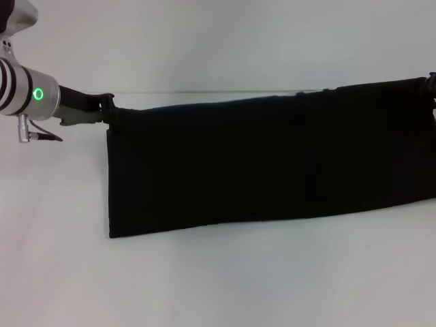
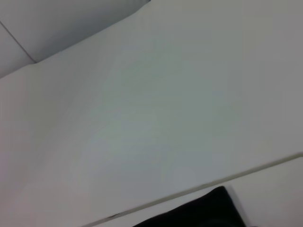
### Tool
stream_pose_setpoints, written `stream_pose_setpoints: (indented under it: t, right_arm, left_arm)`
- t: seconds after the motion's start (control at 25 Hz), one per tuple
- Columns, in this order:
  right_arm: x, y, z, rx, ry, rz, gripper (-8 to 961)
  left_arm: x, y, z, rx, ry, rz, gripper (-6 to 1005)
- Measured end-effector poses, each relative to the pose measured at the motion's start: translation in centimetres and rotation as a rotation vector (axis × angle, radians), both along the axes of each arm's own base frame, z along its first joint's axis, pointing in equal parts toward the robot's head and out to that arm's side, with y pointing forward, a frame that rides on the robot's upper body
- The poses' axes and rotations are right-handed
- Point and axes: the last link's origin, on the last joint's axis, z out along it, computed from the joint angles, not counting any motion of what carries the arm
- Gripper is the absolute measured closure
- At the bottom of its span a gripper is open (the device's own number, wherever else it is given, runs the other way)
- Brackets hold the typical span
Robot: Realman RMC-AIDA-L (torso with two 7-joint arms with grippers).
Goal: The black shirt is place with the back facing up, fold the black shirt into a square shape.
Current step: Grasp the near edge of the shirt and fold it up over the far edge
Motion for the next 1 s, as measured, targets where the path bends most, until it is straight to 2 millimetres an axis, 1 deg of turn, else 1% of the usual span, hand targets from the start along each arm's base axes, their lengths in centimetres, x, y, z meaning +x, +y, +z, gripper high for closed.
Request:
stream_pose_setpoints:
  t: [0.08,0.36,0.52,0.6,0.72,0.88,1.0]
  right_arm:
    - [-0.2,0.3,-0.4,0.015,-0.024,0.004,863]
    - [-1.0,1.0,-0.7,0.041,-0.057,0.019,861]
    - [-1.5,1.3,-1.2,0.047,-0.076,0.026,861]
    - [-1.5,1.4,-1.6,0.046,-0.091,0.027,860]
    - [-1.6,1.5,-2.0,0.044,-0.114,0.030,860]
    - [-1.6,1.5,-2.0,0.044,-0.122,0.032,859]
    - [-1.6,1.5,-2.1,0.043,-0.122,0.030,858]
  left_arm:
    - [0.0,0.2,0.1,0.016,0.001,0.001,971]
    - [-0.2,0.6,0.4,0.059,0.008,-0.001,972]
    - [-0.3,0.8,0.1,0.069,0.016,0.001,972]
    - [-0.5,0.9,-0.3,0.070,0.020,0.007,971]
    - [-0.6,0.9,-0.3,0.077,0.024,0.006,971]
    - [-0.9,0.8,-0.2,0.085,0.029,0.007,972]
    - [-0.9,0.8,-0.4,0.084,0.028,0.002,947]
